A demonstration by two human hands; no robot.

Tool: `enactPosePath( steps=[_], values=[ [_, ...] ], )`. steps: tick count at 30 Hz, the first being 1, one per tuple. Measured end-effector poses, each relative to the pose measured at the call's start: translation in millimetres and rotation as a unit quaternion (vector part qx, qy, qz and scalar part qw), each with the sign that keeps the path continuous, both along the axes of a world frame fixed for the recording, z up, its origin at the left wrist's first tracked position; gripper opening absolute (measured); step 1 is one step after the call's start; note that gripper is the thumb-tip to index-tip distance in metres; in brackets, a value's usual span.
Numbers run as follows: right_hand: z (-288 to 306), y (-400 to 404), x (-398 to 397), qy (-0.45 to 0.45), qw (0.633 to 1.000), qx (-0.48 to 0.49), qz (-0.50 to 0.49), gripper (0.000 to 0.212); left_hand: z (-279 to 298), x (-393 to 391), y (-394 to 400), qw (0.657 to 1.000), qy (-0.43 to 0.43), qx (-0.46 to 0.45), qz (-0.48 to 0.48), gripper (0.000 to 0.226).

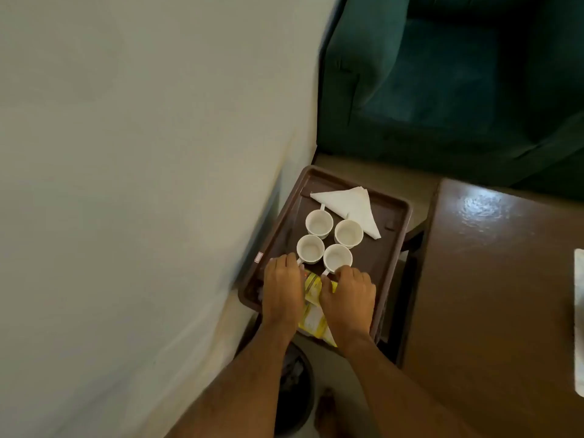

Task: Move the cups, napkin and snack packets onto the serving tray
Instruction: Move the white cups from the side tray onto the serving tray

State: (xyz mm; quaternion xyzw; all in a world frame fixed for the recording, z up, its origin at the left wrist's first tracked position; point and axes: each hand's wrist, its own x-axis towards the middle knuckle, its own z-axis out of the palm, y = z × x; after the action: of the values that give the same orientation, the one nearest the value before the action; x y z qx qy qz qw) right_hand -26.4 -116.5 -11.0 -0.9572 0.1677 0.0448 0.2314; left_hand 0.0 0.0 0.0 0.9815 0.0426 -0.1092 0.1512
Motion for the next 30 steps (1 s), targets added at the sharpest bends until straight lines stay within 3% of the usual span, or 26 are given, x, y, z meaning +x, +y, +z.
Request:
enactPosePath(
  steps=[3,7,15,22,30],
  values=[
    [-10.5,5.6,3.4,0.018,0.998,-0.045,-0.045,0.033,-12.4,5.6,-2.7,0.997,-0.017,-0.052,0.046,0.034],
    [-16.1,12.4,6.2,0.026,0.994,-0.033,-0.098,0.042,-21.0,6.7,-7.8,0.994,-0.016,-0.084,0.074,0.031],
    [-21.8,10.1,7.6,0.002,0.986,0.006,-0.165,0.019,-30.5,4.3,-18.1,0.979,-0.072,-0.139,0.134,0.022],
    [-32.8,9.1,2.5,-0.003,0.987,0.002,-0.161,0.025,-39.1,1.6,-24.8,0.975,-0.097,-0.148,0.138,0.02],
    [-35.4,2.9,-1.8,-0.098,0.974,0.049,-0.199,0.028,-46.2,-7.7,-40.2,0.954,-0.155,-0.189,0.174,0.02]
  ],
)
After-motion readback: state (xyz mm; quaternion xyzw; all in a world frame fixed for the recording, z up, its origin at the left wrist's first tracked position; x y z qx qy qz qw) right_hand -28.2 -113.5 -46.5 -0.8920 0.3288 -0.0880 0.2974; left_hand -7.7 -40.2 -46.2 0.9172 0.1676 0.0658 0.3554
